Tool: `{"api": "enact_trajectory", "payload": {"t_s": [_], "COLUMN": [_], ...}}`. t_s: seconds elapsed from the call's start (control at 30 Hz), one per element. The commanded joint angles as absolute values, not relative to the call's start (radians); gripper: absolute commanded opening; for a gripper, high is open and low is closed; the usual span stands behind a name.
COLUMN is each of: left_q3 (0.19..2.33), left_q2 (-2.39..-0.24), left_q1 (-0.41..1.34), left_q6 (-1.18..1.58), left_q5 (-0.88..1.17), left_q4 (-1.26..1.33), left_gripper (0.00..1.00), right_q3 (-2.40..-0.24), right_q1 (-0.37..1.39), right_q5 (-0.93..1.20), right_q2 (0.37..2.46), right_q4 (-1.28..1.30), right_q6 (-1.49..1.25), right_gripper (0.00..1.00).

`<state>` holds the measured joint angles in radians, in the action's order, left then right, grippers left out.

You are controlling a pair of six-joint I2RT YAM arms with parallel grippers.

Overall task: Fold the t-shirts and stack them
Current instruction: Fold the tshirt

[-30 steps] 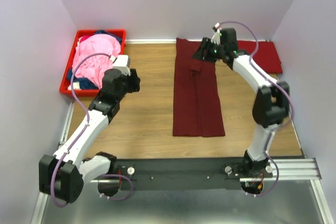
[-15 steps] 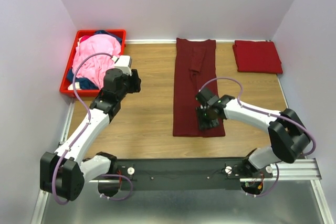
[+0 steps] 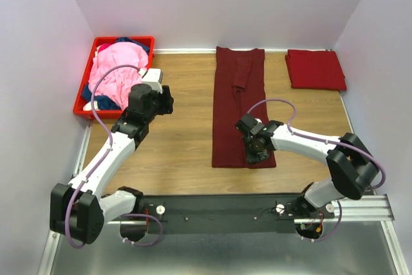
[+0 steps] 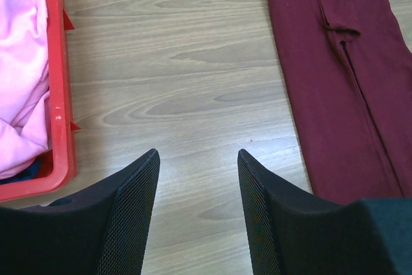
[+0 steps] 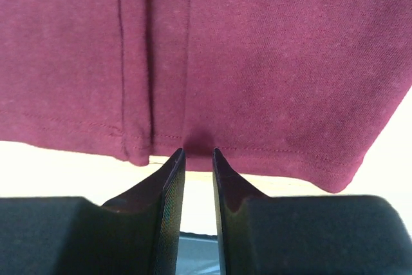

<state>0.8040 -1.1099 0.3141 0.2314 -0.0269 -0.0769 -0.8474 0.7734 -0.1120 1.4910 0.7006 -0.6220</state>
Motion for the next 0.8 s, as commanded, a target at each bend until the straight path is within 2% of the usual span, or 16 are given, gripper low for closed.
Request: {"api": "enact_trajectory", "payload": {"t_s": [0.0, 0.33, 0.77], "left_q3": [0.816, 0.818, 0.818], "left_q2": [-1.12, -1.131, -1.134], "left_q1": [0.314, 0.316, 0.316], "left_q6": [0.222, 0.222, 0.222], "left_q5": [-0.006, 0.028, 0.037], "left_q4": [-0.08, -0.081, -0.081], "left_gripper": [0.6, 0.6, 0.6], "right_q3": [-0.839, -0.831, -0.842], "right_q1": [0.784, 0.79, 0.802], "right_q5": [-0.14, -0.101, -0.097], "right_q2": [1.526, 1.523, 1.543], "right_q4": [0.692, 0.675, 0.673], "right_q6": [-0.64, -0.646, -0.653], "right_gripper": [0.29, 0.26, 0.31]}}
